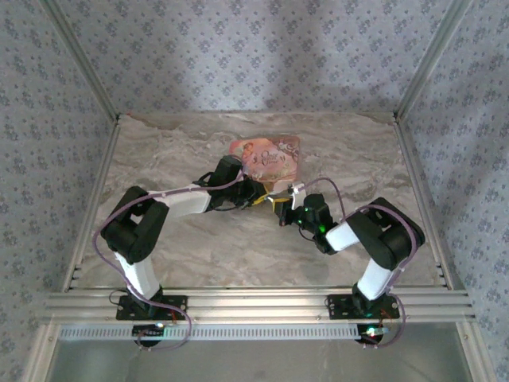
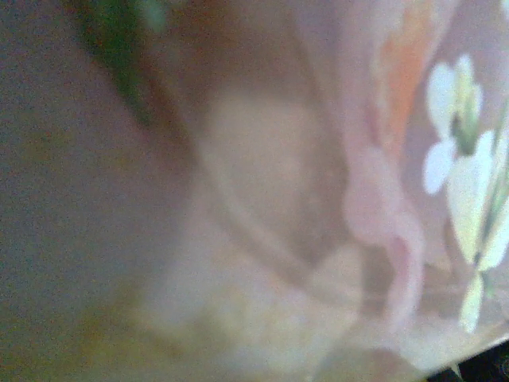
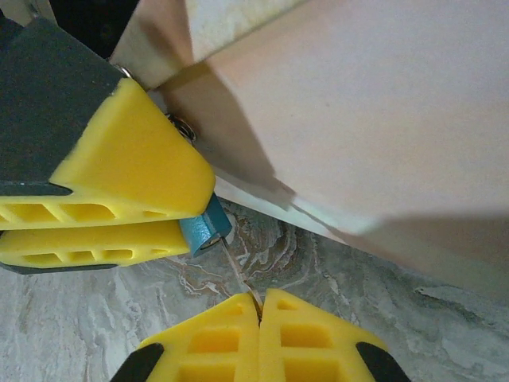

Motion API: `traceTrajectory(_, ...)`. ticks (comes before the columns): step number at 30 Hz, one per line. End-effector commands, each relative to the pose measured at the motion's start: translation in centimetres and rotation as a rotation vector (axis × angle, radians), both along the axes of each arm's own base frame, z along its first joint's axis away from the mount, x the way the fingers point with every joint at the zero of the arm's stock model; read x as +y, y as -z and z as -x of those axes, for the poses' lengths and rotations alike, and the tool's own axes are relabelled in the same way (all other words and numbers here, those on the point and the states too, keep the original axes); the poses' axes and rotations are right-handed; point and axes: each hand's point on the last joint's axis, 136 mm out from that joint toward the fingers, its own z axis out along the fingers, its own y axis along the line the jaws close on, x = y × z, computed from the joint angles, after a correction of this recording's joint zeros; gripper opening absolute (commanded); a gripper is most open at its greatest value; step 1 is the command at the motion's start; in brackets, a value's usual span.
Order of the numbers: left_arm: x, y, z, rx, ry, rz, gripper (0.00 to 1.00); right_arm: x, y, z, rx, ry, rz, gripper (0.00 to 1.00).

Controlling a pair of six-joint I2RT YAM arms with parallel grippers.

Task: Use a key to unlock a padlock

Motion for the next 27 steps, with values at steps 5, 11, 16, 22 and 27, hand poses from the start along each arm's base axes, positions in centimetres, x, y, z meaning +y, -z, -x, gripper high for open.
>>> traceTrajectory(5,-1.6,-1.2,1.2,0.022,0.054,0.058,0.07,0.6,-1.8,0.2,-0.039,-0.036,-0.084,0.00)
traceTrajectory(11,-1.6,-1.2,1.2,0.021,0.052,0.058,0.07,0.3,-1.3,0.6,-0.029,-0.033,-0.083,0.00)
traceTrajectory(16,-1.7,-1.4,1.1,0.017,0.056,0.063,0.07,0.1,-1.2,0.5,-0.026,-0.027,-0.084,0.00)
traceTrajectory(22,-1.8,-1.5,1.2,0.021,0.064,0.067,0.07,0.7,-1.7,0.0,-0.040,-0.036,-0.087,0.00)
traceTrajectory(27,-1.8,-1.6,1.4,0.019,0.072,0.068,0.07,1.2,-2.0,-0.2,-0.048,-0.054,-0.114,0.00)
